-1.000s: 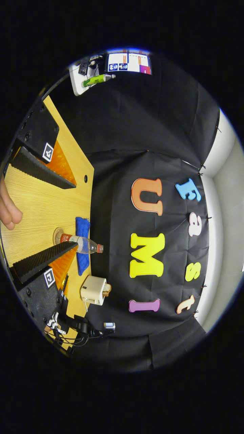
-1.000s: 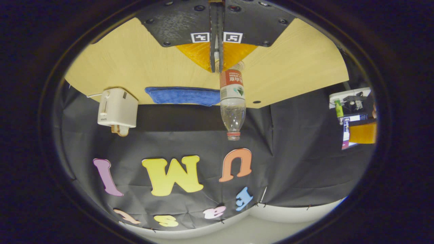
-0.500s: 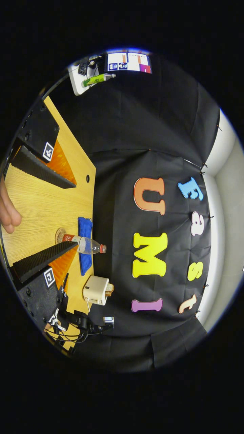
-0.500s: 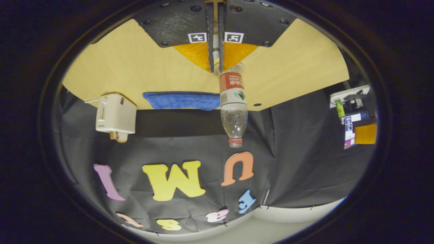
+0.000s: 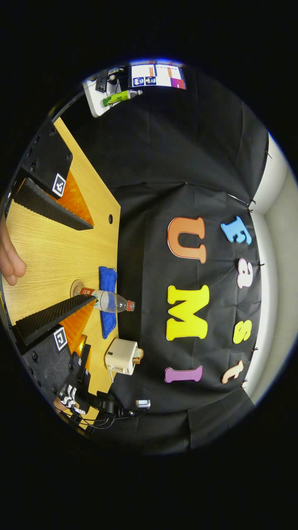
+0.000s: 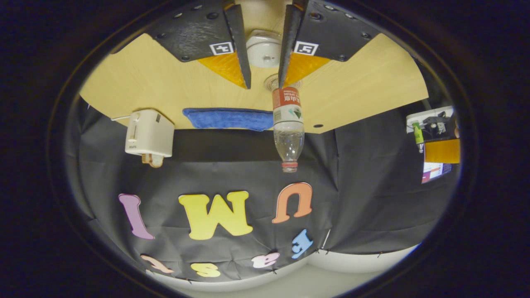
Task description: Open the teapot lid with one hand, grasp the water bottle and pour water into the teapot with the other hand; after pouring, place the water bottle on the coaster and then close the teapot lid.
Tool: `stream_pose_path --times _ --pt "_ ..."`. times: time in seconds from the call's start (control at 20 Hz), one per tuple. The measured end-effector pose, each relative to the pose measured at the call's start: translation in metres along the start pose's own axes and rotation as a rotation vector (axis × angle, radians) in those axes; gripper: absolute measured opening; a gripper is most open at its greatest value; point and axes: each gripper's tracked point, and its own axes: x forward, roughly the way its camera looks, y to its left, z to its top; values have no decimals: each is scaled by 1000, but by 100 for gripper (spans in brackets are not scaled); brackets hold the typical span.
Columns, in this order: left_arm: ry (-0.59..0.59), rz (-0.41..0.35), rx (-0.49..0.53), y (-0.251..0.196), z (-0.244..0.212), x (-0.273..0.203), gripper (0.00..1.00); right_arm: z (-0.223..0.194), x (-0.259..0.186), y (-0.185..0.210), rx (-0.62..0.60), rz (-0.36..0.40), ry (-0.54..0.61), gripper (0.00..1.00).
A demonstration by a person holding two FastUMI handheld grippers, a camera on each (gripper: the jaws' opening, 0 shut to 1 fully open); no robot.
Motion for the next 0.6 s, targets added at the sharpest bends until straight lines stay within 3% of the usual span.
stream_pose_path --times 0.35,0.6 --pt "-5 21 26 -3 3 -2 98 44 -51 -15 3 -45 -68 60" --pt "-8 30 42 -10 5 -5 98 91 -114 -47 -7 -116 -151 77"
